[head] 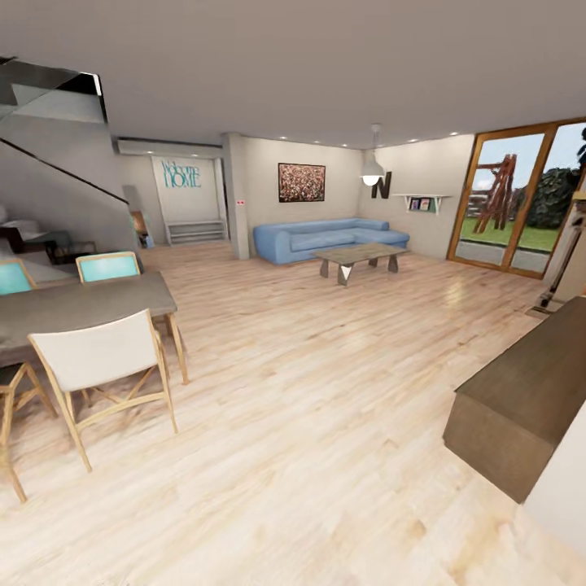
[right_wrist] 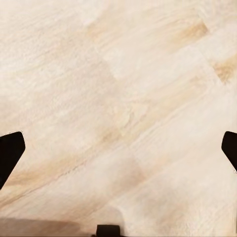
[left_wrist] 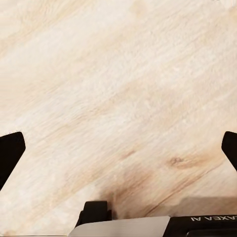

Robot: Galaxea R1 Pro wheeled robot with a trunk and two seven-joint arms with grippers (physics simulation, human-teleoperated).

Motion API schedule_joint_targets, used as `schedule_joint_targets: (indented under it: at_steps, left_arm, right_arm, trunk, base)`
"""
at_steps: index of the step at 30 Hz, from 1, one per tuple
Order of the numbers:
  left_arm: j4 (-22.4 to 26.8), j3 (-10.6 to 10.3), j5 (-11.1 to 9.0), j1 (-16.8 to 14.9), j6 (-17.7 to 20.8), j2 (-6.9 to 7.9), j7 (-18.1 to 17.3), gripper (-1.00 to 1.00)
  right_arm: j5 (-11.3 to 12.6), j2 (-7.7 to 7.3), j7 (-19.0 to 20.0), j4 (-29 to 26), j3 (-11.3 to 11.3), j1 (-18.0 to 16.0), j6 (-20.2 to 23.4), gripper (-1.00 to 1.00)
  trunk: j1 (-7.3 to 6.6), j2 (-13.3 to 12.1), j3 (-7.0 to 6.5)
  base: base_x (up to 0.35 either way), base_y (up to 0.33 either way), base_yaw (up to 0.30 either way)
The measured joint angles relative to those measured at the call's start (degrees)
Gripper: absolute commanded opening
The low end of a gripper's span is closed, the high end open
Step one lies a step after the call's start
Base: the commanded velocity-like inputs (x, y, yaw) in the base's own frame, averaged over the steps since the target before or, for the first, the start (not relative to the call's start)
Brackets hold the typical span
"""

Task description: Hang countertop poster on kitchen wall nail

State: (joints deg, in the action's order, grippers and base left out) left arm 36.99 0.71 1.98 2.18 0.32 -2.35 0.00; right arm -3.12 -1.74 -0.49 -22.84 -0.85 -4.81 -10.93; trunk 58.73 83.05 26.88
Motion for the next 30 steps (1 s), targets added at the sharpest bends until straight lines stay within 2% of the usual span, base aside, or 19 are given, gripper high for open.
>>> schedule_joint_targets:
  at_steps: [1,4,7,21,30]
  left_arm:
    - [0.00,0.00,-0.01,0.00,0.00,0.00,0.00,1.00]
    - [0.00,0.00,-0.03,0.00,0.00,0.00,0.00,1.00]
    - [-0.01,0.00,-0.06,0.00,0.00,0.00,0.00,1.00]
    - [-0.02,0.00,-0.07,0.00,0.06,0.00,0.07,1.00]
    - [0.00,0.00,-0.07,0.00,0.03,0.00,0.08,1.00]
  right_arm:
    - [-1.30,0.03,-0.02,0.02,0.04,0.00,-0.01,1.00]
    - [-3.19,0.10,-0.65,0.04,0.09,0.00,-0.02,1.00]
    - [-4.14,0.15,-1.77,0.04,0.13,-0.03,0.06,1.00]
    - [-4.37,0.13,-2.27,0.03,0.23,-0.06,0.06,1.00]
    - [-4.40,0.16,-2.35,0.04,0.21,-0.03,0.05,1.00]
  trunk:
    - [0.00,0.00,0.00]
    - [0.00,0.00,0.00]
    - [0.00,0.00,0.00]
    - [0.01,0.00,0.03]
    - [0.00,0.00,0.03]
  base:
    - [0.000,0.000,0.291]
    - [0.000,0.000,0.291]
    - [0.000,-0.006,0.288]
    - [-0.054,-0.239,0.207]
    - [-0.009,-0.051,0.286]
